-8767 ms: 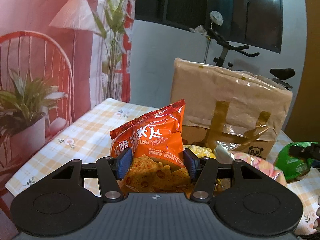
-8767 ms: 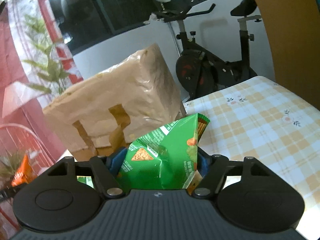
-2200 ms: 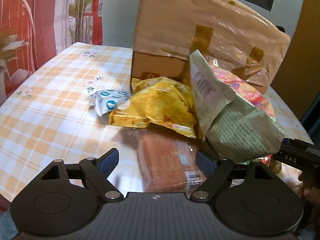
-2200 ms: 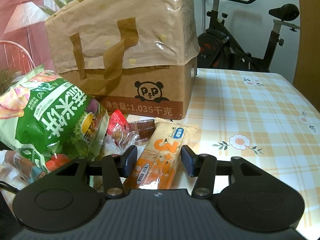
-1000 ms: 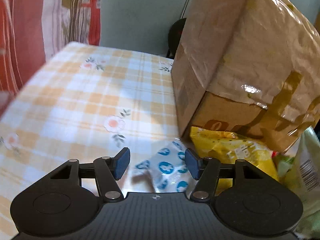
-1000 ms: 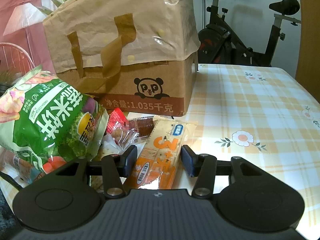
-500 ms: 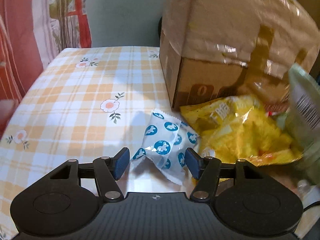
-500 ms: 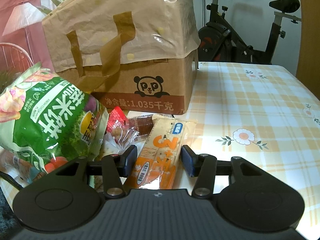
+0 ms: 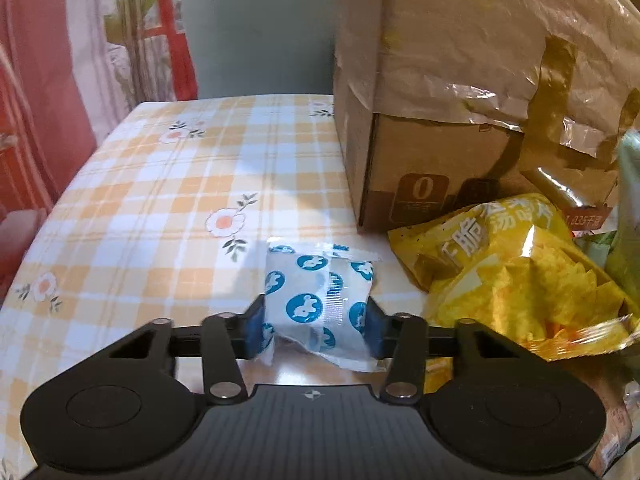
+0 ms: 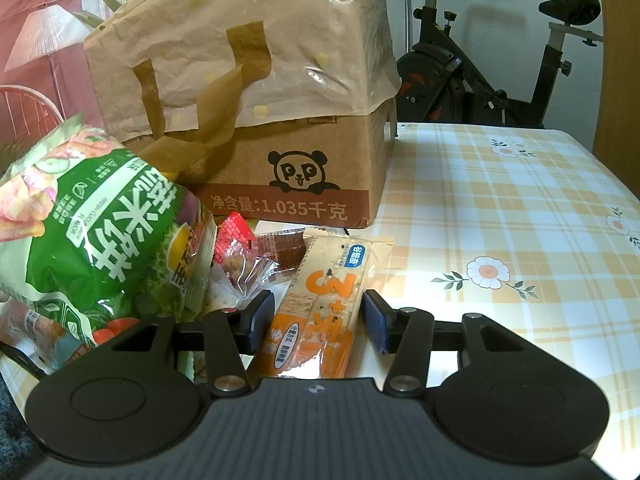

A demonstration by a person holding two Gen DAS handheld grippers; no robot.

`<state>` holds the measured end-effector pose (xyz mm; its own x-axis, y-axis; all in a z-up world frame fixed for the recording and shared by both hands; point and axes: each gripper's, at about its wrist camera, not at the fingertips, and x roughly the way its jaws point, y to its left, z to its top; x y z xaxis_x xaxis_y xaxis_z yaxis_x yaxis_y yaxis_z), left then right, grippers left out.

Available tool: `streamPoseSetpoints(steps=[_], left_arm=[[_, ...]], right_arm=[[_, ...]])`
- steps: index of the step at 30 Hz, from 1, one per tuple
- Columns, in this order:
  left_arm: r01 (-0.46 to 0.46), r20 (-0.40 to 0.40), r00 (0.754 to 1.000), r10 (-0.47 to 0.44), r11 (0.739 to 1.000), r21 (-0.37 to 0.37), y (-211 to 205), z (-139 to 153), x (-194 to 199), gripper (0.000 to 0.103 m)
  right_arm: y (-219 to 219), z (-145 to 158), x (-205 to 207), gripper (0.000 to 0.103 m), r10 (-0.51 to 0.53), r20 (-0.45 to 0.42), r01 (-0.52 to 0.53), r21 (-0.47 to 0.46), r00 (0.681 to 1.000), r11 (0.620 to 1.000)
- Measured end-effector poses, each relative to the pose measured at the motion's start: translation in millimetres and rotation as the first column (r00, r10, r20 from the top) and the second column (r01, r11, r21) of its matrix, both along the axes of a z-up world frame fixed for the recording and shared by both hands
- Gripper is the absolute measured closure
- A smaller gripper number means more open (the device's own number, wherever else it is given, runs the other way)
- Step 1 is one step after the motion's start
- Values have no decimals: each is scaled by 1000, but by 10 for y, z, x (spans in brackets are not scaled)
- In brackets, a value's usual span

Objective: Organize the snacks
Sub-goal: 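Lift both snacks and carry them over the box opening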

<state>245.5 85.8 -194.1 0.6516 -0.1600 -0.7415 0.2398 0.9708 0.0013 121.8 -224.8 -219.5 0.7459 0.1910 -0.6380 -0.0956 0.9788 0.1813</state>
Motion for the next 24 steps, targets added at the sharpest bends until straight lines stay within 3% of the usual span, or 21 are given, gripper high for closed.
streamPoseSetpoints(steps=[8,13,18,24], left_arm=[[-117,63,990,123,989,-91,177,216,-300,56],[-237,59,966,253,951,-197,232,286,-595,56],[-229,86,964,250,952,-205,180,379,-840,56],[-233,119,956,270,938,-255,211,546,-938,56]], right_arm=[[-12,0,-7,51,1,0,-1,4,1000,1000],[-19,0,2,51,-5,-1,5,12,1000,1000],[-69,0,11,54,-36,5,35,11,999,999],[-280,49,-62,63,-124,19,122,101,992,987]])
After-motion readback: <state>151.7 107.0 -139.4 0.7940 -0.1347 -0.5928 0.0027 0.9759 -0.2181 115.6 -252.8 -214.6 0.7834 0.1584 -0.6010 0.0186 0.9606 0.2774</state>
